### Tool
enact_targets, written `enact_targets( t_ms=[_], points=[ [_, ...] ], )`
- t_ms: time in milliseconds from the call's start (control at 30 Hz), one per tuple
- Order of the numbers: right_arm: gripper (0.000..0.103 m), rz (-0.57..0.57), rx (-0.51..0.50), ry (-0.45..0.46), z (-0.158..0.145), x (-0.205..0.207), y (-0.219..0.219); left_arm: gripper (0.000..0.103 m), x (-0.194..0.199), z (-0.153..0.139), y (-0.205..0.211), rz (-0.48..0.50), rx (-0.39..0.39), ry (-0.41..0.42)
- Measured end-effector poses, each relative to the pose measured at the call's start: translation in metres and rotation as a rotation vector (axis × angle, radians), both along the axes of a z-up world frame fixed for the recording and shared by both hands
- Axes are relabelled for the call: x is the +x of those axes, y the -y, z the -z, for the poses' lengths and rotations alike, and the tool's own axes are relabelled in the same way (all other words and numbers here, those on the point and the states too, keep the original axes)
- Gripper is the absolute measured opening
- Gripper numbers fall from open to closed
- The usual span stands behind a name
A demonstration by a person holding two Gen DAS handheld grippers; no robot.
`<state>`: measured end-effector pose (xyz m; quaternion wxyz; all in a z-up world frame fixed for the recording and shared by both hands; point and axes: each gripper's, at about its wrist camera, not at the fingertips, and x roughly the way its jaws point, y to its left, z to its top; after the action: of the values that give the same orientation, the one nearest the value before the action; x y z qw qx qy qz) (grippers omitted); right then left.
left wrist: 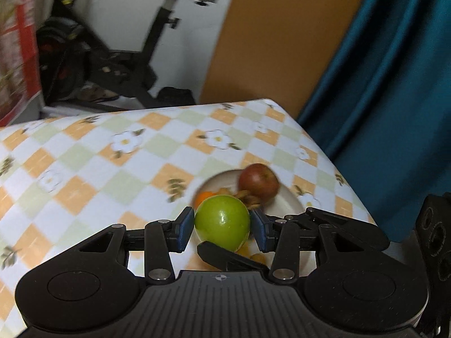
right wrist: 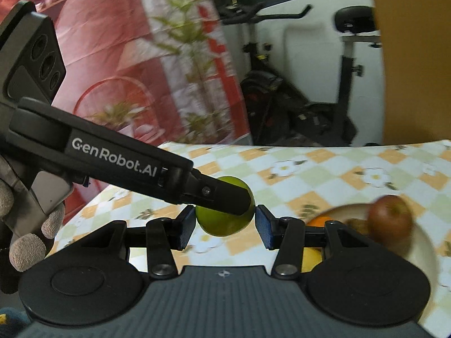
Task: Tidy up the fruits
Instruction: 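Carry the green fruit with the left tool over the beige plate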
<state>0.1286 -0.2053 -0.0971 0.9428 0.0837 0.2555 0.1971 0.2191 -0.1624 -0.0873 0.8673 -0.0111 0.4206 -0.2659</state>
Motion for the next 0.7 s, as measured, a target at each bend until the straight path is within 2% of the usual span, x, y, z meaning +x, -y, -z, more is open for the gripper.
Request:
enact_targets(
  t_ms=[167,267,400,700],
  points=[
    [0.049,0.078,-0.004,0.015,0.001,-0.007,0.041,0.048,0.006,0.013,0.043,0.088,0.037,-0.028],
    [0.049,0.117,-0.030,0.024,0.002,-0.011,0.060,0.047,0.014,0.023,0.062,0.101,0.030,-0.063],
    [0.049,0.161,-0.033,0.004,0.011,-0.009,0.081,0.047,0.026,0.039,0.084,0.115,0.023,-0.117],
    [0.049,0.233,-0.005,-0.067,0.038,-0.005,0.117,0.047,0.045,0.074,0.129,0.157,0.086,-0.181]
  ],
)
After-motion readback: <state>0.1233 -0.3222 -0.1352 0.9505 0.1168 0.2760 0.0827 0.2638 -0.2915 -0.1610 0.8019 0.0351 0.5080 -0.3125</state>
